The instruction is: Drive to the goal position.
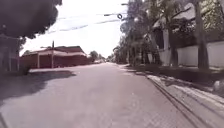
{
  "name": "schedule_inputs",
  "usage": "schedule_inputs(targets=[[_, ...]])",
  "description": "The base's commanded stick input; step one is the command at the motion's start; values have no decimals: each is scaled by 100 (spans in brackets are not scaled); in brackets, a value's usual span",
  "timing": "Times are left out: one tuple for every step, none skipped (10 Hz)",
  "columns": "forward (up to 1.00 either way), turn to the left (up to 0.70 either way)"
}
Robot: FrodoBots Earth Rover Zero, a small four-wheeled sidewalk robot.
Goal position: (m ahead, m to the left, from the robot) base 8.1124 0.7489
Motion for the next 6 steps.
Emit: schedule_inputs(targets=[[100,0],[100,0],[100,0],[100,0],[100,0],[100,0]])
